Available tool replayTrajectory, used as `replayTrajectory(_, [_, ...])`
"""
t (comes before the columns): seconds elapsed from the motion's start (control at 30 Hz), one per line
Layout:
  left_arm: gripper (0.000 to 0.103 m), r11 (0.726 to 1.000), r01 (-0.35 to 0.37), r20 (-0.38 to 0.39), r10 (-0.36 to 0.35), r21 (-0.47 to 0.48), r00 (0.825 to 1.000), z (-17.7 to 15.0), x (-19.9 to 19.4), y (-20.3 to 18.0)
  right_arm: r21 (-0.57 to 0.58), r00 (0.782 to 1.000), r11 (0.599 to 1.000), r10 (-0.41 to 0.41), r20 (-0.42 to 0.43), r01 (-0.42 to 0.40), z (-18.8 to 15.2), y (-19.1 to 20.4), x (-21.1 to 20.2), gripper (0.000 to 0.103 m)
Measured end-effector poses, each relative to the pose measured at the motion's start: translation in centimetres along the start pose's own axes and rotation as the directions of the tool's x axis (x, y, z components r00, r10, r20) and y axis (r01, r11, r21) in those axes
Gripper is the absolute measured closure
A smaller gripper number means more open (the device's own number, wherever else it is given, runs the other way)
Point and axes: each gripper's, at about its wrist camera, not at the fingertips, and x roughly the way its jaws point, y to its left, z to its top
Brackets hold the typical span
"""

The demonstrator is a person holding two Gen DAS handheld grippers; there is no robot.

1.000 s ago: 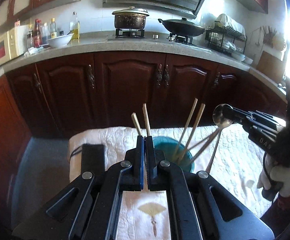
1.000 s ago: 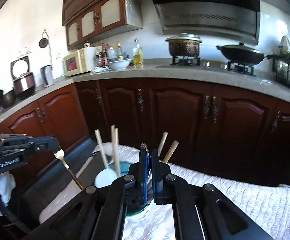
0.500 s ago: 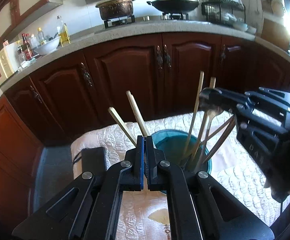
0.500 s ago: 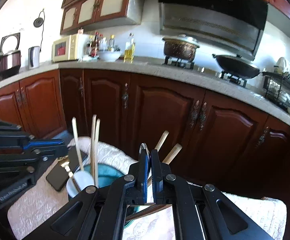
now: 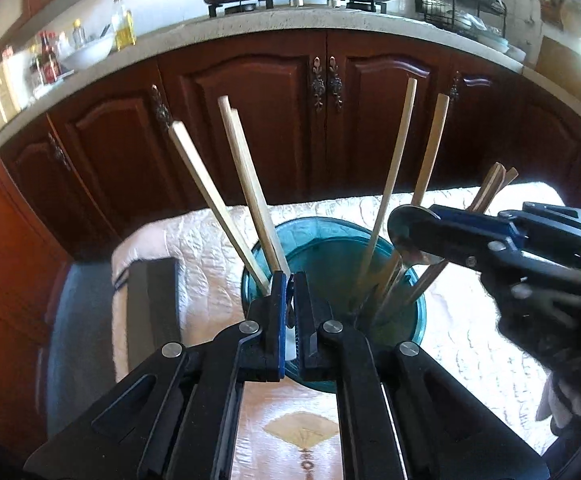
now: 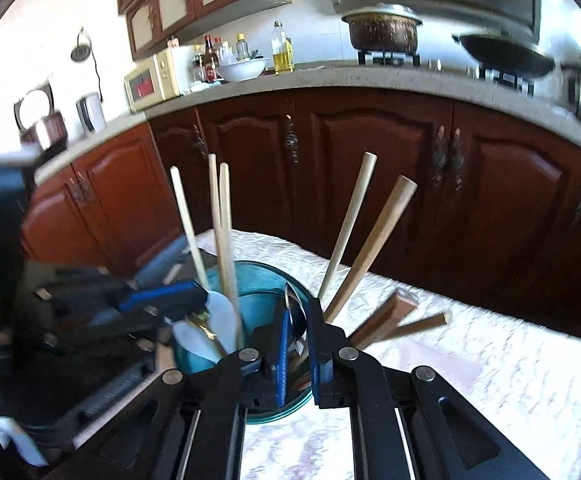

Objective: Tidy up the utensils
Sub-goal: 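Lower the fork and spoon into the floral cup and open both tools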

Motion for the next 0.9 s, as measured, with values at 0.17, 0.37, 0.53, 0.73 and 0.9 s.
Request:
replayTrajectory(0.17, [0.094,0.999,0.018,-0.019,-0.019,-0.046,1.0,-0.2,0.0,0.2,0.056,0.998,0.997,0.049,0.037,-0.051,0.5,-0.9,-1.7,0.081])
replayTrajectory(0.37, [0.061,0.996,0.043,-0.012,-0.044,-0.077,0.999,-0.3,-1.2,0.3,0.067,0.996,0.997,0.039,0.082,-0.045,0.5,-0.6,-4.0,0.08])
replayTrajectory(0.53, [0.051,0.991,0.047,0.029,-0.044,-0.124,0.999,-0.5,-3.2,1.1,0.081,0.993,0.996,0.024,0.111,-0.033,0.0,-0.1,-6.3,0.073])
replayTrajectory(0.73, [0.051,0.988,0.019,0.064,-0.01,-0.153,0.998,-0.8,-5.0,1.3,0.12,0.996,0.993,-0.017,0.09,0.007,-1.3,0.3,-7.2,0.068])
replayTrajectory(0.9, [0.051,0.986,-0.003,0.085,0.018,-0.167,0.996,-1.7,-6.1,1.1,0.139,0.996,0.989,-0.064,0.069,0.054,-2.2,0.8,-7.4,0.064])
